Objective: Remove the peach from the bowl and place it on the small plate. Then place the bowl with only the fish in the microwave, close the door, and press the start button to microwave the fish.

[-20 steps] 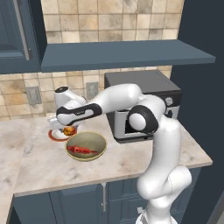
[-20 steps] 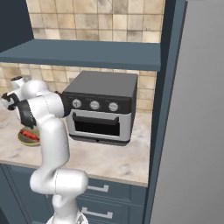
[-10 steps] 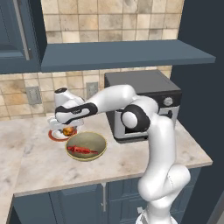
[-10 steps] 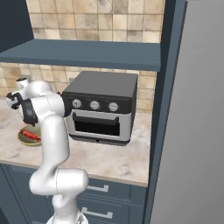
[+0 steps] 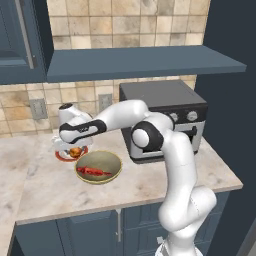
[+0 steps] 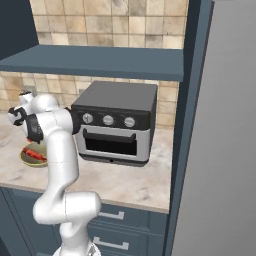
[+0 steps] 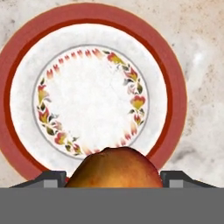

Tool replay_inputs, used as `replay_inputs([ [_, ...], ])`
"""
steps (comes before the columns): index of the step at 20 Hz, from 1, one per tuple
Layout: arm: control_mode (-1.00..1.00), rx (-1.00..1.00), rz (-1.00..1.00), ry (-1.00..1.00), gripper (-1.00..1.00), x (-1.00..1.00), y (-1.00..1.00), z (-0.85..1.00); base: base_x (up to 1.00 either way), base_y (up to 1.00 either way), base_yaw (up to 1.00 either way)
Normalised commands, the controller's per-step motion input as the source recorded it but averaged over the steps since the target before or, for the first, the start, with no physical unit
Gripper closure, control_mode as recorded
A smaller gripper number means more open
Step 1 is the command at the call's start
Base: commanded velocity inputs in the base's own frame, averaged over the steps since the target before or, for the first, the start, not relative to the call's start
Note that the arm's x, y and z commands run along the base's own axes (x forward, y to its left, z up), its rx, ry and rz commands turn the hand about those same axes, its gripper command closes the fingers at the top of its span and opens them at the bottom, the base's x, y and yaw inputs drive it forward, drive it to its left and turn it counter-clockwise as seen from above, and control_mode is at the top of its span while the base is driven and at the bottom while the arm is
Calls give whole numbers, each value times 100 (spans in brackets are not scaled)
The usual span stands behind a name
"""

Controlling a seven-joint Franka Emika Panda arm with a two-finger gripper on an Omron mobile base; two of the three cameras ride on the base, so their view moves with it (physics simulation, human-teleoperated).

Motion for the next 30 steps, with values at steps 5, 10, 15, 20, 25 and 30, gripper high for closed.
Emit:
replay_inputs([
  [5,-100,0,0,0,-100,7,0,0,0,0,0],
  [10,-100,0,-1,0,-100,11,0,0,0,0,0],
  [15,-100,-1,-2,-3,-100,18,2,17,0,0,0],
  [20,-100,-4,0,-18,-100,-3,0,72,0,0,0],
  [25,-100,-1,0,-25,-100,-38,0,71,0,0,0],
  [30,-100,8,-14,-22,-100,-94,-35,24,0,0,0],
])
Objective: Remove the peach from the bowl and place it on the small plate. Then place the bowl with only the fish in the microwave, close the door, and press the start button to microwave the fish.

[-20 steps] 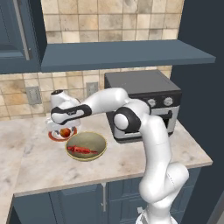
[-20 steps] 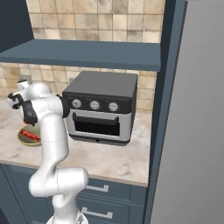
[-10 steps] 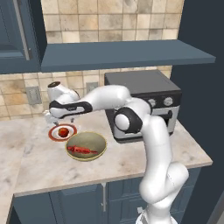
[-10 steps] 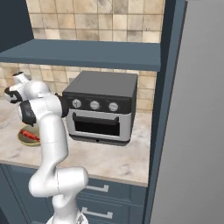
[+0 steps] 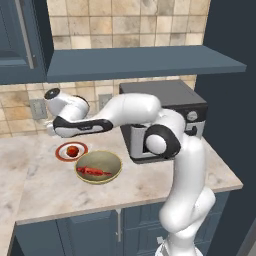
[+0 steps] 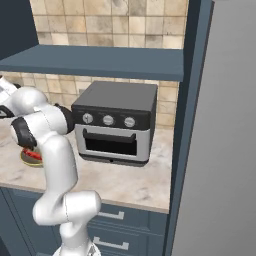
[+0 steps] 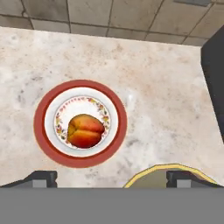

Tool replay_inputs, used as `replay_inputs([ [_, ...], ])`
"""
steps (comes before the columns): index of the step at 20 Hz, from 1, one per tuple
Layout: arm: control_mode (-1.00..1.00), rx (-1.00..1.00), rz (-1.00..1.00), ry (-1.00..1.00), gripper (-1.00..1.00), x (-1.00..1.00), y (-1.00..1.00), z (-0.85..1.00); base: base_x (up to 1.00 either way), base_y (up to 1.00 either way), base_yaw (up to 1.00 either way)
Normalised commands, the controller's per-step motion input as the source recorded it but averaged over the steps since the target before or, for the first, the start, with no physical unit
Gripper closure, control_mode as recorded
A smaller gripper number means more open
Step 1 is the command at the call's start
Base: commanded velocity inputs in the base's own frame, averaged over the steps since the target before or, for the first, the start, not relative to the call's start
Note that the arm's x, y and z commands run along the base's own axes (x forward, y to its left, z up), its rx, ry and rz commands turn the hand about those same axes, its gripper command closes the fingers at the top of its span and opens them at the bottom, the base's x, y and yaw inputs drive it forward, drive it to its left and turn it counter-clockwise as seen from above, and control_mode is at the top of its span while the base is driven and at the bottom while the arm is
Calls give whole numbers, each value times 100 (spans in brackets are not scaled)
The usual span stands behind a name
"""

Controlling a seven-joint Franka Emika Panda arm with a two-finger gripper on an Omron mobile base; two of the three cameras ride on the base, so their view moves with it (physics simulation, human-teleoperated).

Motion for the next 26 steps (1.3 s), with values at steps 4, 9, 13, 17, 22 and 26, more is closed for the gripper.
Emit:
replay_inputs([
  [4,-100,24,-21,-5,-100,-100,-74,0,0,0,0],
  [9,-100,29,-19,0,-100,-97,-96,0,0,0,0],
  [13,-100,28,-18,0,-100,-80,-100,0,0,0,0],
  [17,-100,27,-18,0,-100,-84,-97,0,0,0,0],
  [22,-100,25,-14,0,-100,-62,-84,0,0,0,0],
  [26,-100,23,-1,1,-100,9,-61,-4,0,0,0],
])
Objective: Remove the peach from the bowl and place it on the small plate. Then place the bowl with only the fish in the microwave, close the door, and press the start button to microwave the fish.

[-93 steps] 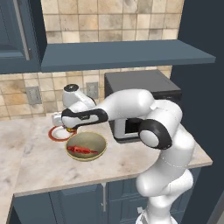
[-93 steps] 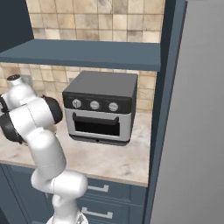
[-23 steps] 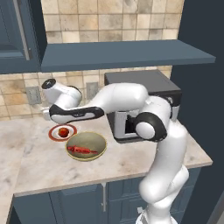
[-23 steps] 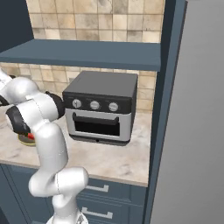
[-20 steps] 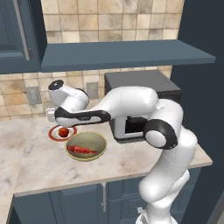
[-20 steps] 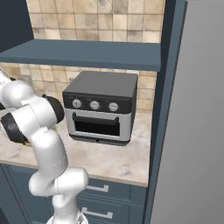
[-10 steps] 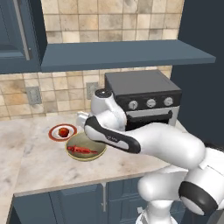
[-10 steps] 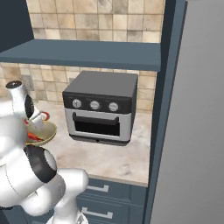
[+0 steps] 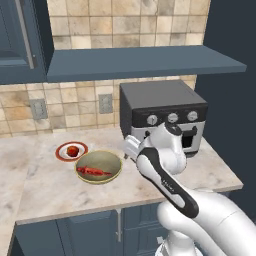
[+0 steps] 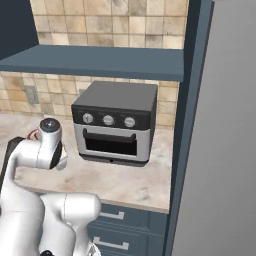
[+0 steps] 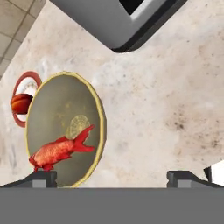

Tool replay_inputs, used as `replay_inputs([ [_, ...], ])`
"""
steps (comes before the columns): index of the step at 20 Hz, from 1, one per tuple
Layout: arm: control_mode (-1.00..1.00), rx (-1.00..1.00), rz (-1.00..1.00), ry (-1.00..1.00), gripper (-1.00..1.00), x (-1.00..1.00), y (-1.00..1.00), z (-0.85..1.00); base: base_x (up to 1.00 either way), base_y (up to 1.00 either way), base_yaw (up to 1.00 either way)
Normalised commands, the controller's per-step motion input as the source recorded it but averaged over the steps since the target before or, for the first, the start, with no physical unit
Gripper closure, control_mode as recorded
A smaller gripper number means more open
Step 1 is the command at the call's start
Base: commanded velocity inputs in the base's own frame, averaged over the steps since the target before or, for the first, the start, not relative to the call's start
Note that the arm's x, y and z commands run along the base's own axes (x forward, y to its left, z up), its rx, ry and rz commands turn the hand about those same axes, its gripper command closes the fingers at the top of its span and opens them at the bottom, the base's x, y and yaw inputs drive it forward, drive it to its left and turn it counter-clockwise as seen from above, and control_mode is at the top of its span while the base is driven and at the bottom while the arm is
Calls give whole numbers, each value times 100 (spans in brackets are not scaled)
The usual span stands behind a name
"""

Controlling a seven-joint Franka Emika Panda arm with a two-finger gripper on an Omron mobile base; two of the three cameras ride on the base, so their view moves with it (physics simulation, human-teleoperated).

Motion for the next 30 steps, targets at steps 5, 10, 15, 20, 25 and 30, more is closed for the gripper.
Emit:
replay_inputs([
  [5,-100,9,1,3,-100,69,-8,-5,0,0,0],
  [10,-100,0,8,10,-100,52,23,-17,0,0,0],
  [15,-100,0,11,10,-100,5,0,-29,0,0,0],
  [20,-100,0,11,1,-100,3,7,-31,0,0,0],
  [25,-100,0,6,0,-100,0,22,-30,0,0,0],
  [30,-100,0,4,0,-100,0,34,-30,0,0,0],
])
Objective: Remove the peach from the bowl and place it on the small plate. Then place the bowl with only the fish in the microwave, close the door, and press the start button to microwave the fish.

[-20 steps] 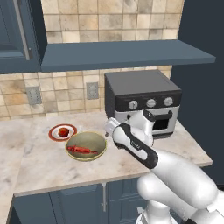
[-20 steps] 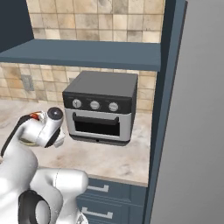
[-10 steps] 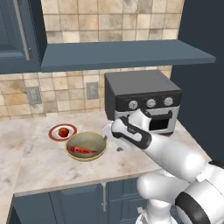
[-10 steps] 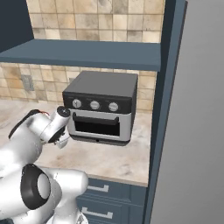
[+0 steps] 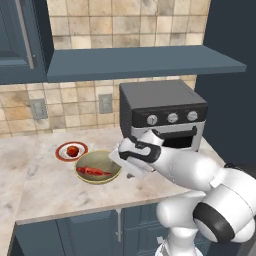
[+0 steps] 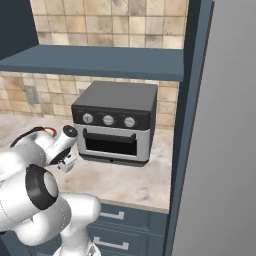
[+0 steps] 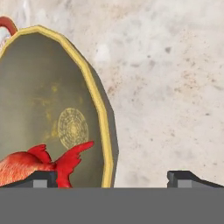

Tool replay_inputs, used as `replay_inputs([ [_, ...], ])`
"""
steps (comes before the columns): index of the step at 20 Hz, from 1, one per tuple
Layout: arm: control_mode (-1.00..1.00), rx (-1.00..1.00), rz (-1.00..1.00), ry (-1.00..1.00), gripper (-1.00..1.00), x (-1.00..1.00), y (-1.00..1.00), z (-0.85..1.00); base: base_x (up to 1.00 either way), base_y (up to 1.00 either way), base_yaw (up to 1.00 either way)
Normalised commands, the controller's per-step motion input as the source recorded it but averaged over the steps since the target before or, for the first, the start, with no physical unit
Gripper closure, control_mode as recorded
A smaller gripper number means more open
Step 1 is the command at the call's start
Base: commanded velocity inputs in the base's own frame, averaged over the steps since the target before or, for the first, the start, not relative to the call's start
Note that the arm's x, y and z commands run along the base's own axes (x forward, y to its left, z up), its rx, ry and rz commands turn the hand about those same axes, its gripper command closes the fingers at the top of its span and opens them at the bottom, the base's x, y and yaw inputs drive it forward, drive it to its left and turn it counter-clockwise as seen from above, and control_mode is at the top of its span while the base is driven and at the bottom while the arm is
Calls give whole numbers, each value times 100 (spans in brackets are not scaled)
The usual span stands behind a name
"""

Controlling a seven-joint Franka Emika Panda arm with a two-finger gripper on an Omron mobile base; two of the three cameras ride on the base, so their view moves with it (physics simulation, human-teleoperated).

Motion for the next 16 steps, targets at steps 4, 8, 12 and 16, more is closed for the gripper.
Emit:
replay_inputs([
  [4,-100,0,0,0,-100,0,24,-22,0,0,0],
  [8,-100,0,0,0,-100,0,11,-16,0,0,0],
  [12,-100,0,0,0,100,0,11,-16,0,0,0],
  [16,-100,0,0,0,100,0,7,-5,0,0,0],
])
